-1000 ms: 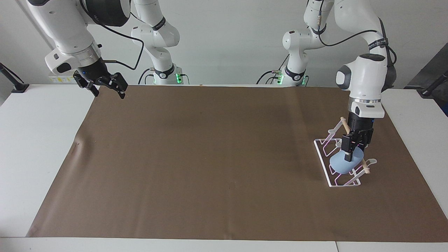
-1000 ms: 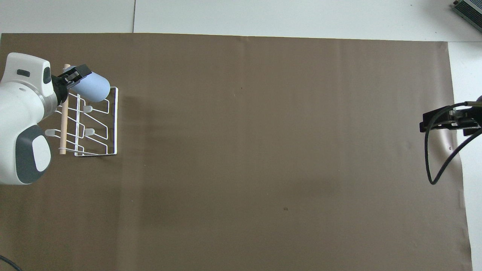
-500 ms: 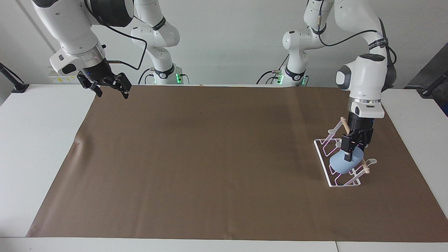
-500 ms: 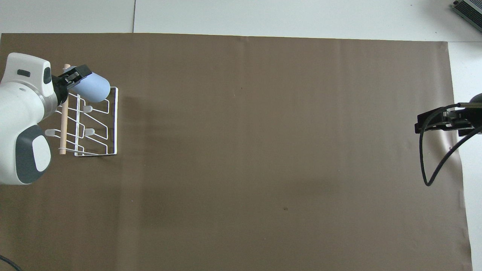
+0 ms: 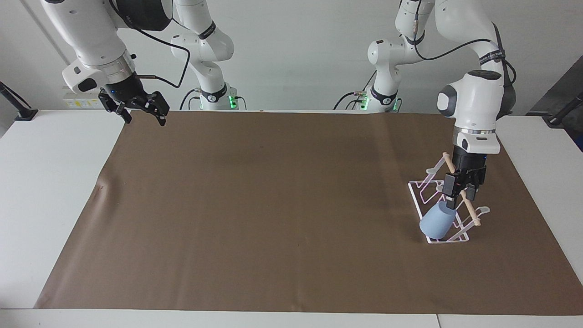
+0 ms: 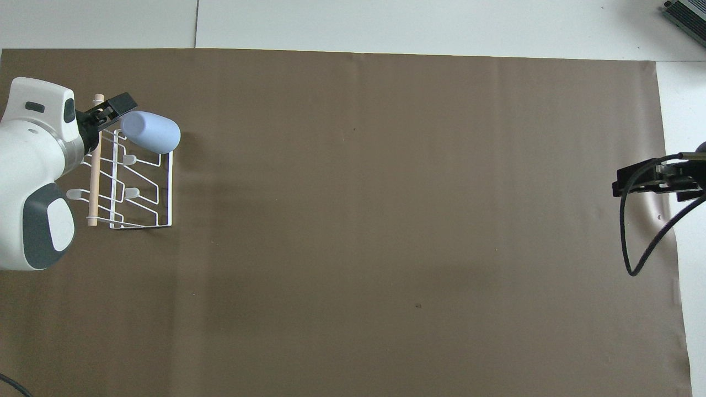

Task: Hang cup on cup holder
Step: 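Open the left gripper and withdraw it from the hung cup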

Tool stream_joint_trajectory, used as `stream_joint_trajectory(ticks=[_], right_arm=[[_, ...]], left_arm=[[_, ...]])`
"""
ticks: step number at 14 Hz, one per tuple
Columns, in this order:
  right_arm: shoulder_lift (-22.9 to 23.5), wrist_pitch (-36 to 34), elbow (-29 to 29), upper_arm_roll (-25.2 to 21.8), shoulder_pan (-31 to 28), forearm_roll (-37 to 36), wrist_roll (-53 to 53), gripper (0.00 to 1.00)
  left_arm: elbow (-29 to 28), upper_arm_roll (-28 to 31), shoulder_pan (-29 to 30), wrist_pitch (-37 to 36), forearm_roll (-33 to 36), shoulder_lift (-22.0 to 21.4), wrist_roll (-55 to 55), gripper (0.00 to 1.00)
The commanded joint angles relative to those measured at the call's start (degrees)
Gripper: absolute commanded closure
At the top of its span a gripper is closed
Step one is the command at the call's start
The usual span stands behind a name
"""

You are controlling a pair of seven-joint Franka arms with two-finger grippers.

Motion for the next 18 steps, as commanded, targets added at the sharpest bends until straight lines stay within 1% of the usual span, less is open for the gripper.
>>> stream_joint_trajectory(ticks=[1,5,7,8,11,12,15,17,18], right_arm=[[-1.2,-0.3,-1.4,0.3,-0.6,0.9,0.3,0.00],[-1.2,-0.1,-1.4,0.3,-0.7,0.9,0.3,0.00],[-1.2,0.0,-1.4,0.3,-0.6,0.9,0.3,0.00],[-1.2,0.1,-1.4,0.3,-0.6,1.0,0.4,0.00],[-1.2,0.1,-1.5,0.3,-0.6,1.0,0.4,0.00],[-1.2,0.2,-1.5,0.3,-0.6,1.0,0.3,0.00],[-1.2,0.3,-1.5,0.3,-0.6,1.0,0.3,0.00],[-1.2,0.4,-1.5,0.3,-0.6,1.0,0.3,0.00],[-1.2,0.4,-1.5,0.3,-0.6,1.0,0.3,0.00]], left_arm=[[0.5,-0.4,0.6,-2.7,1.2,-1.0,1.0,0.01],[5.0,-0.6,-0.2,-12.9,4.3,-1.9,2.4,0.00],[5.8,-1.1,-0.3,-18.1,4.4,-3.6,5.5,0.00],[7.3,-1.8,-0.3,-21.7,4.4,-3.9,8.1,0.00],[16.0,-3.6,-0.3,-35.3,4.2,-3.0,12.0,0.00],[18.1,-4.2,-0.3,-38.7,4.0,-2.9,12.6,0.00],[22.3,-5.1,-0.8,-45.8,3.7,-3.0,14.8,0.00],[26.0,-5.1,-0.6,-50.8,1.3,-2.6,18.6,0.00],[27.0,-5.1,-0.2,-52.4,-0.1,-2.6,20.8,0.00]])
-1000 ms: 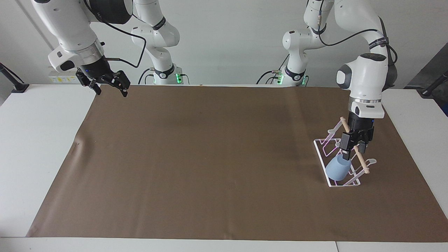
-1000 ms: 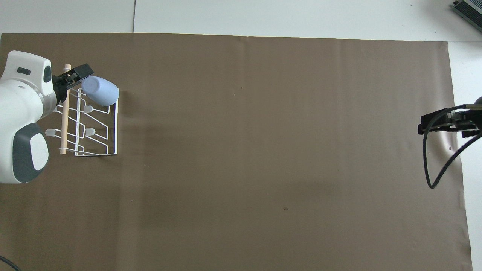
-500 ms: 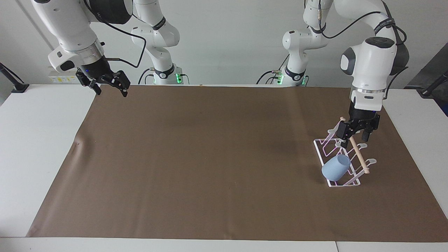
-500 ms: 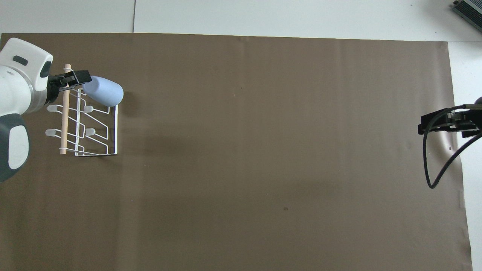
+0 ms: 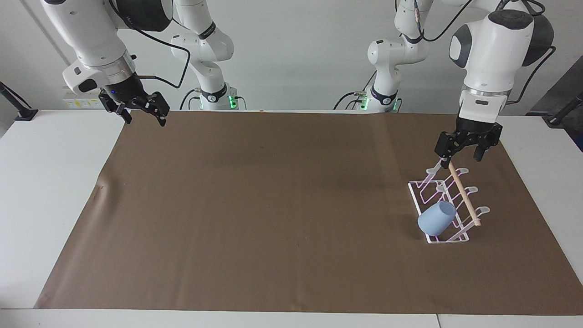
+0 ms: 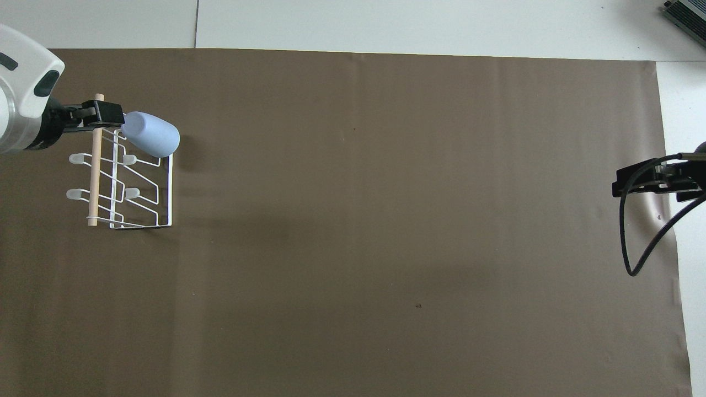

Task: Hang cup on cup holder
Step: 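Open the left gripper and withdraw it from the hung cup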

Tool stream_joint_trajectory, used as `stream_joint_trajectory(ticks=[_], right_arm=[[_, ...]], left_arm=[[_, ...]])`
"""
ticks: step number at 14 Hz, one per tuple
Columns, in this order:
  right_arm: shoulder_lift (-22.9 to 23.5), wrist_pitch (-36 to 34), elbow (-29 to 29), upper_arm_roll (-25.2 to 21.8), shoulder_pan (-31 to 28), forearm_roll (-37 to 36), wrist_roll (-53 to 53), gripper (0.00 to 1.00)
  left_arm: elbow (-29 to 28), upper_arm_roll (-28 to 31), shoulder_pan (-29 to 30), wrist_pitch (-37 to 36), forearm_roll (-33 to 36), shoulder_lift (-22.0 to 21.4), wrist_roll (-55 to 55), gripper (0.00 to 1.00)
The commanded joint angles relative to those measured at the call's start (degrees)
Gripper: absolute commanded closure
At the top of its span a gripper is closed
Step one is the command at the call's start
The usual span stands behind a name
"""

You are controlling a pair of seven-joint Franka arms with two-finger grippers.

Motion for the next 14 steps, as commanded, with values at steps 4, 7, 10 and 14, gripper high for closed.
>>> stream_joint_trajectory(ticks=[4,7,10,14], right_arm=[[-1.2,0.4,-1.5,0.3,-0.6,1.0,0.3,0.00],[-1.3,0.4,-1.7,0.3,-0.5,1.0,0.5,0.00],[-2.1,0.8,-3.3,0.3,-0.5,1.0,0.6,0.00],[-2.1,1.1,-3.2,0.3,-0.4,1.0,0.6,0.00]], left_arm=[[5.6,1.2,0.6,-9.0,-4.8,1.1,12.2,0.00],[7.5,1.3,1.0,-13.3,-4.9,1.0,17.1,0.00],[7.4,2.2,1.4,-17.3,-6.9,0.5,23.1,0.00],[7.4,8.2,-2.0,-20.7,-9.4,-1.2,27.2,0.00]])
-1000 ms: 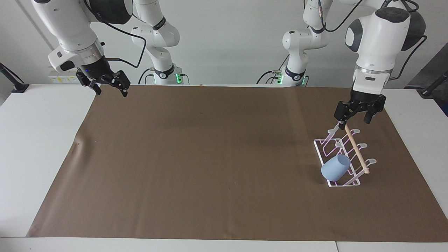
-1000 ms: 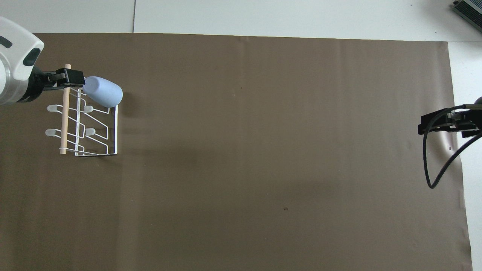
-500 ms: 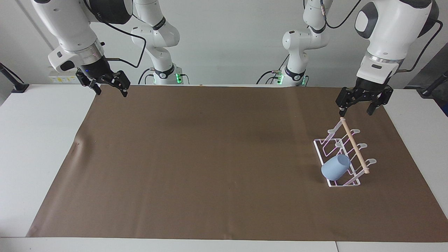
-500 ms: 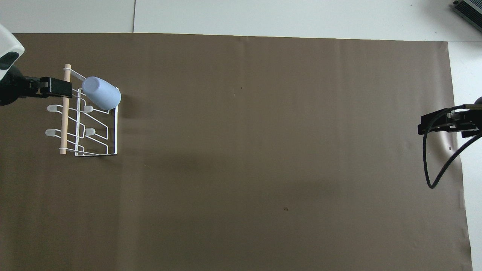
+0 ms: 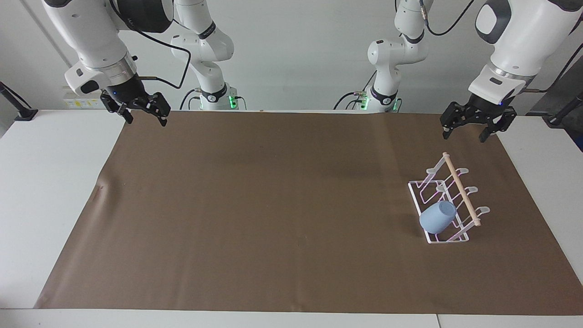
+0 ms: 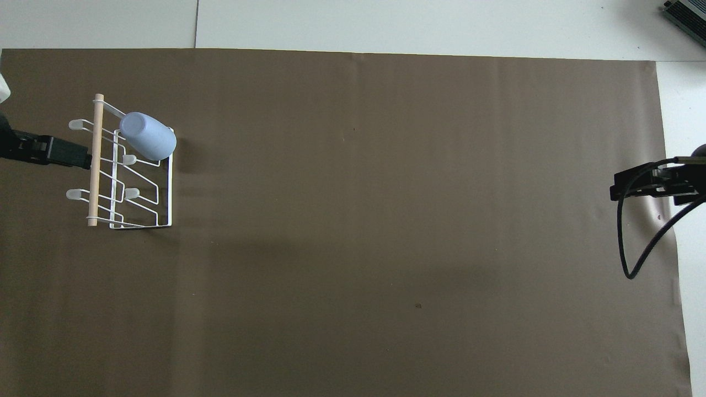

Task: Hang cup on cup holder

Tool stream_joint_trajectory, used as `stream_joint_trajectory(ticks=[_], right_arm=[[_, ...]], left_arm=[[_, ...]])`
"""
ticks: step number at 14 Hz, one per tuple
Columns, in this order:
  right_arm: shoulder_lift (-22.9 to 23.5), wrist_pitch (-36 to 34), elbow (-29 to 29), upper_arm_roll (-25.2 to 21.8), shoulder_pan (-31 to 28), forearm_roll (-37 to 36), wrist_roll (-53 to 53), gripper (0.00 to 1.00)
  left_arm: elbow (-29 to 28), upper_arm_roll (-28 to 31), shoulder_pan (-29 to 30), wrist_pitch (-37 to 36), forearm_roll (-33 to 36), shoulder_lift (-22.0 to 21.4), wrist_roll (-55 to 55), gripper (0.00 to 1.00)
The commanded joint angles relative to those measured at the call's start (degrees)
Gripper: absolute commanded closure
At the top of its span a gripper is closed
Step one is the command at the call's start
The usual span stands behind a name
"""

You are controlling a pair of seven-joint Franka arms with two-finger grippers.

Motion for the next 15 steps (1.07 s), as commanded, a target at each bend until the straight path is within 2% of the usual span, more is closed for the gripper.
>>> stream_joint_trajectory(ticks=[1,5,7,9,15], right_arm=[[-1.6,1.0,-2.0,0.3,-0.4,1.0,0.6,0.00],[-1.6,1.0,-2.0,0.3,-0.4,1.0,0.6,0.00],[-1.6,1.0,-2.1,0.3,-0.4,1.0,0.5,0.00],[-1.6,1.0,-2.3,0.3,-0.5,1.0,0.5,0.00],[-2.0,1.0,-2.6,0.3,-0.5,1.0,0.4,0.00]], left_arm=[[0.8,4.4,-3.7,-3.7,-0.9,-1.9,2.4,0.00],[1.2,10.0,-10.2,-7.1,-0.5,-1.8,1.6,0.00],[1.4,9.6,-10.2,-7.3,-0.4,-1.1,1.2,0.00],[4.1,9.2,-10.2,-8.4,-0.3,-0.4,0.7,0.00],[4.4,9.2,-10.2,-9.6,-0.3,-0.2,-5.3,0.00]])
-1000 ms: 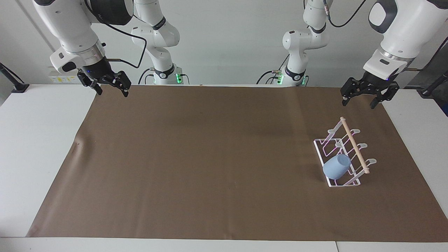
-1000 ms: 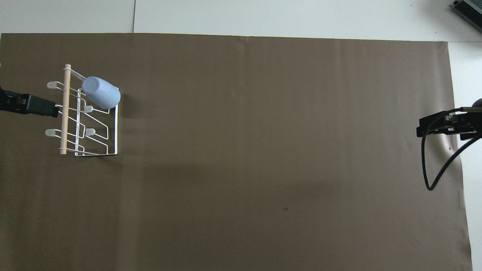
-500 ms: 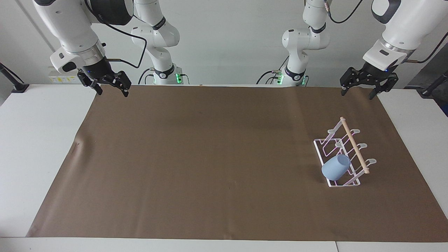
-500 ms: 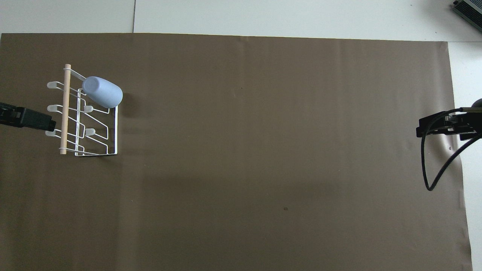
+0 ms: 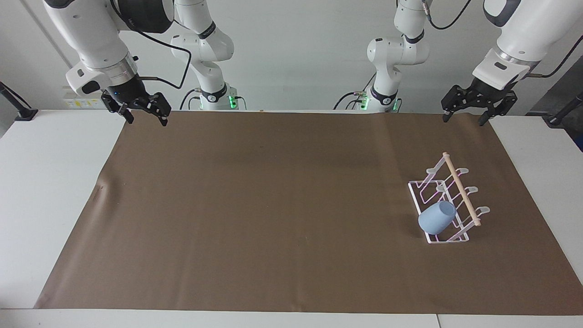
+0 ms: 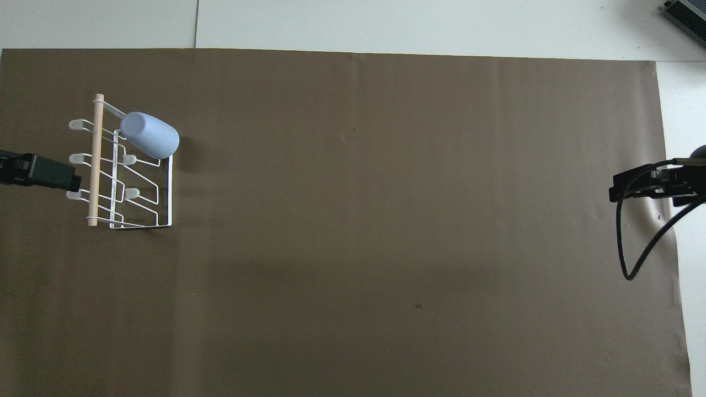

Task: Hang cup on cup holder

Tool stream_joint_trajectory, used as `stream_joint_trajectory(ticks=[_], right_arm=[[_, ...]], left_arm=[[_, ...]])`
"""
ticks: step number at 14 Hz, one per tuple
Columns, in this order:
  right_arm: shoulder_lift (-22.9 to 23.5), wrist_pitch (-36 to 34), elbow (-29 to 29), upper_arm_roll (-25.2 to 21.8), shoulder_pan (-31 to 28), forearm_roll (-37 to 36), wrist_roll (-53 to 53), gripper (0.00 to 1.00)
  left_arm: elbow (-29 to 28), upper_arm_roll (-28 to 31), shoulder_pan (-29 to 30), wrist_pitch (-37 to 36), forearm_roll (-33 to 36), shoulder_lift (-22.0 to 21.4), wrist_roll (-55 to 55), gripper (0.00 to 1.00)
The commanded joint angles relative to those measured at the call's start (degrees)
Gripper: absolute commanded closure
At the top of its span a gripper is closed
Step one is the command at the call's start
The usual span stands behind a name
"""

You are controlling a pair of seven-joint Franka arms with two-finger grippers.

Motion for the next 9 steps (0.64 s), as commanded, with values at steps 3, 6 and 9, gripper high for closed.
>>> stream_joint_trajectory(ticks=[3,6,9], right_arm=[[-1.8,1.0,-2.2,0.3,-0.5,1.0,0.4,0.00],[-1.8,1.0,-2.2,0.3,-0.5,1.0,0.4,0.00],[-1.8,1.0,-2.2,0.3,-0.5,1.0,0.4,0.00]], left_arm=[[2.2,0.9,-0.9,-0.5,0.3,1.2,-1.8,0.00],[2.0,0.8,-0.9,0.7,1.6,1.1,-1.8,0.00],[1.8,0.8,-0.9,0.9,1.6,1.1,-1.6,0.00]])
